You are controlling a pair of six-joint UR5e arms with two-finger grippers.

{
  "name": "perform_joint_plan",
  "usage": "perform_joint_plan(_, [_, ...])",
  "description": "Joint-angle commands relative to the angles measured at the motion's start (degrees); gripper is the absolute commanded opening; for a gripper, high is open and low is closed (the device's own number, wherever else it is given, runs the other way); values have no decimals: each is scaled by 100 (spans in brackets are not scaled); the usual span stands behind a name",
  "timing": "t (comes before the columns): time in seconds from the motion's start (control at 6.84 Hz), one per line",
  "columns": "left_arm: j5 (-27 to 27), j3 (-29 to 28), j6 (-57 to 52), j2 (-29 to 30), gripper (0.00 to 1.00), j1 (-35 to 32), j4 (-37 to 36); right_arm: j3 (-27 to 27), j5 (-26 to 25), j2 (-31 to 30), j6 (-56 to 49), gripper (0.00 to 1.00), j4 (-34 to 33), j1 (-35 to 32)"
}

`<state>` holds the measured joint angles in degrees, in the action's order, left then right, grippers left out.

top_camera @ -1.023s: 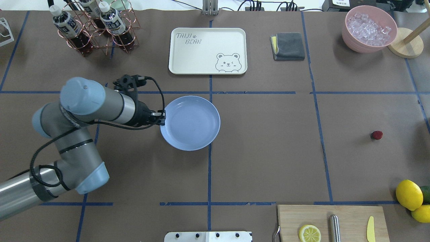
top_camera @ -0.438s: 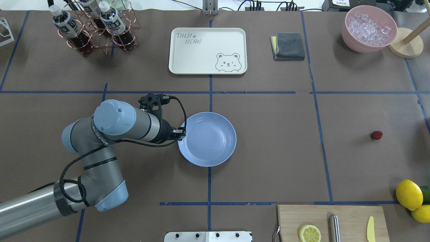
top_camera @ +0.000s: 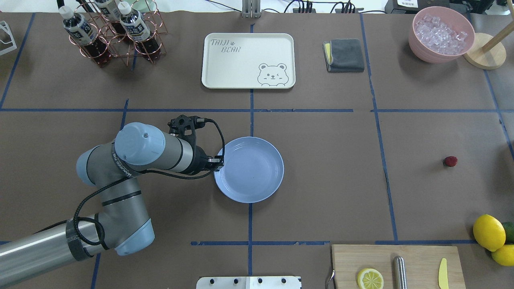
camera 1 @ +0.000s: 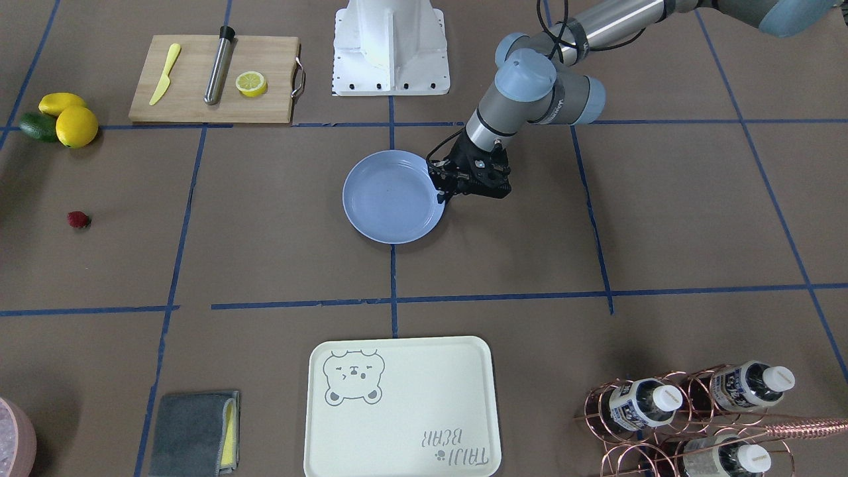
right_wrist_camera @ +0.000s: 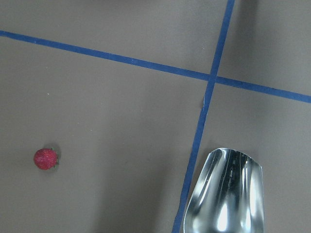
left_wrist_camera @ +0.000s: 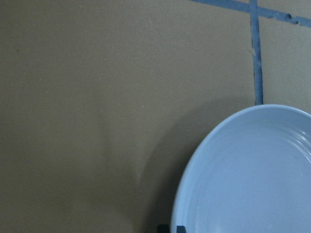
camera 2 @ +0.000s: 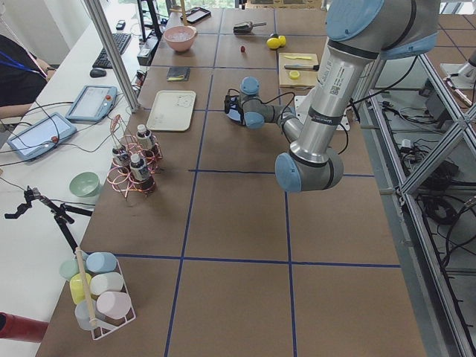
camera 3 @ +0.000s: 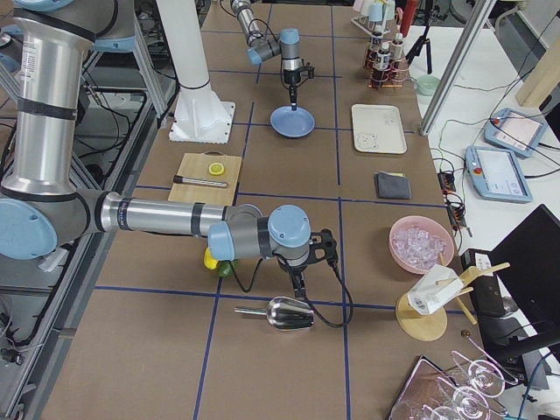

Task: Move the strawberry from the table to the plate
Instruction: 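Slide the light blue plate with the left gripper to the table center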

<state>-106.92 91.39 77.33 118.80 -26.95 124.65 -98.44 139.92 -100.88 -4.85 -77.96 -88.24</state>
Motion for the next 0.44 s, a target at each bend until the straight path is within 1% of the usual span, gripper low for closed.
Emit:
perform_joint_plan(0.0, [13,-16,-50,38,56,14,7,0,0,16,-7,100,0,0])
perform_joint_plan(0.15, [22,-7,-60,29,100,14,-2,-43,0,60,-24,100,9,0])
perform_joint_plan(0.29, [-21,62,-338,-23,100,-30,-37,-166,9,77,-25,100,26,0])
